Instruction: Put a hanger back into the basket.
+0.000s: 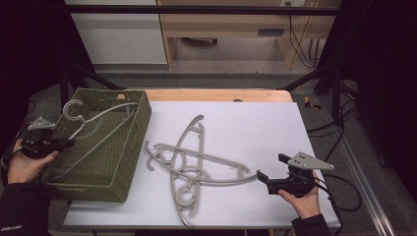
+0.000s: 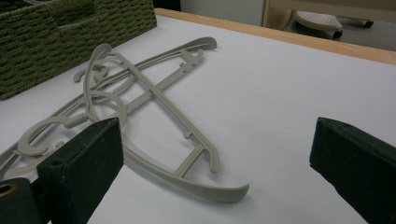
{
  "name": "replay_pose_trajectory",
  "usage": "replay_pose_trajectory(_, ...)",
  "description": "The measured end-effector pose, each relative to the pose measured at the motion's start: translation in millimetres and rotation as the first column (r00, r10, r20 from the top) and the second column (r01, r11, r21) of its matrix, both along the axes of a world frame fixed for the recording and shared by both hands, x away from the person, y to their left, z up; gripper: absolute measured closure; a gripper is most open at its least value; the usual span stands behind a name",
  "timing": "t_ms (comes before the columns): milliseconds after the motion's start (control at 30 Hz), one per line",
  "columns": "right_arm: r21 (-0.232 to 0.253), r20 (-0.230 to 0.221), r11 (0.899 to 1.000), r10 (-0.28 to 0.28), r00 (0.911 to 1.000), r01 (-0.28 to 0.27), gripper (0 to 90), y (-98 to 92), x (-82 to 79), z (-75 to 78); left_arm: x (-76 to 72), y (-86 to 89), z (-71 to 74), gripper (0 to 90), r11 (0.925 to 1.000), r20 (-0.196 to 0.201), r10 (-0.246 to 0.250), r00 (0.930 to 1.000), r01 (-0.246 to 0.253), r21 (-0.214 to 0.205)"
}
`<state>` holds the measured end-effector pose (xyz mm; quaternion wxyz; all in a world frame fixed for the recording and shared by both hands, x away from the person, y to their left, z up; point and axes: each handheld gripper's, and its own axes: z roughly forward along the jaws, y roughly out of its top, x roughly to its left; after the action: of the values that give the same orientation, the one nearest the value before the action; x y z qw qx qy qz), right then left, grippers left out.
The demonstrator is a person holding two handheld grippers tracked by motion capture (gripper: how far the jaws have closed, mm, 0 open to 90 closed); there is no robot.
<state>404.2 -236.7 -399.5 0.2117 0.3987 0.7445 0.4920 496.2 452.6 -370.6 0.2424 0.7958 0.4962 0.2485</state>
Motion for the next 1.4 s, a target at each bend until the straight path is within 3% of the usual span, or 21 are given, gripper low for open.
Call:
replay_pose_trajectory(167,-0.002,-0.001,1.0,0.0,1.0,0.0,3.1,0.5,0.2,-0.4,4.7,-0.9,-3.9,75.6,0.9989,-0.016,0.046,0.9988,-0.046,0.012)
replay_pose_trajectory(300,-0.004,-0.003,1.0,0.004,1.0,-0.004,3.1,0.4,0.1,-0.5,4.9,1.9,-0.1,68.0,0.9955,0.006,0.093,0.9956,-0.093,0.014)
replay_pose_trajectory(433,0.0,-0.002,1.0,0.004,1.0,-0.004,3.3,0.7,0.2,0.0,-0.6,4.6,6.4,67.7,0.9942,0.035,0.108,0.9935,-0.108,-0.002)
replay_pose_trajectory(533,0.0,0.004,1.0,0.005,1.0,-0.005,3.5,1.4,0.1,2.0,-9.1,0.9,13.6,61.0,0.9942,0.081,0.092,0.9924,-0.087,-0.062)
replay_pose_trajectory(600,-0.001,0.008,1.0,0.012,0.9999,-0.012,3.6,1.5,0.2,2.8,-11.8,-1.9,15.6,58.3,0.9944,0.088,0.081,0.9929,-0.074,-0.075)
replay_pose_trajectory(667,-0.001,0.017,1.0,0.012,0.9998,-0.012,3.7,4.0,0.7,4.6,-17.1,-9.7,18.6,50.1,0.9919,0.117,0.064,0.9911,-0.051,-0.116)
replay_pose_trajectory(700,-0.001,0.017,1.0,0.012,0.9998,-0.012,3.7,4.0,0.7,4.6,-19.4,-14.5,19.8,50.1,0.9894,0.141,0.059,0.9882,-0.039,-0.14)
replay_pose_trajectory(733,-0.006,0.018,1.0,0.021,0.9996,-0.021,3.9,5.1,1.4,5.4,-21.7,-19.9,21.1,44.5,0.9867,0.157,0.053,0.9861,-0.027,-0.16)
replay_pose_trajectory(833,-0.007,0.017,1.0,0.023,0.9996,-0.023,4.6,6.9,2.3,6.2,-27.9,-37.1,24.8,39.3,0.9807,0.207,0.009,0.9783,0.032,-0.193)
replay_pose_trajectory(933,0.002,0.019,1.0,0.03,0.9993,-0.031,5.6,10.1,5.9,7.6,-35.0,-55.6,27.3,29.3,0.9678,0.25,-0.033,0.9677,0.093,-0.234)
replay_pose_trajectory(1100,-0.004,0.016,0.999,0.05,0.9986,-0.05,6.2,15.4,9.3,8.6,-51.2,-90.6,24.4,20.3,0.9314,0.313,-0.097,0.9448,0.197,-0.306)
replay_pose_trajectory(1300,-0.016,0.009,0.997,0.074,0.9972,-0.074,6.8,24.8,13.0,11.4,-69.7,-131.4,17.4,11.7,0.8932,0.353,-0.174,0.9192,0.298,-0.336)
replay_pose_trajectory(1400,-0.036,0.002,0.995,0.094,0.9955,-0.094,8.4,29.8,14.8,13.1,-77.4,-146.2,13.5,10.1,0.8788,0.369,-0.213,0.9049,0.342,-0.333)
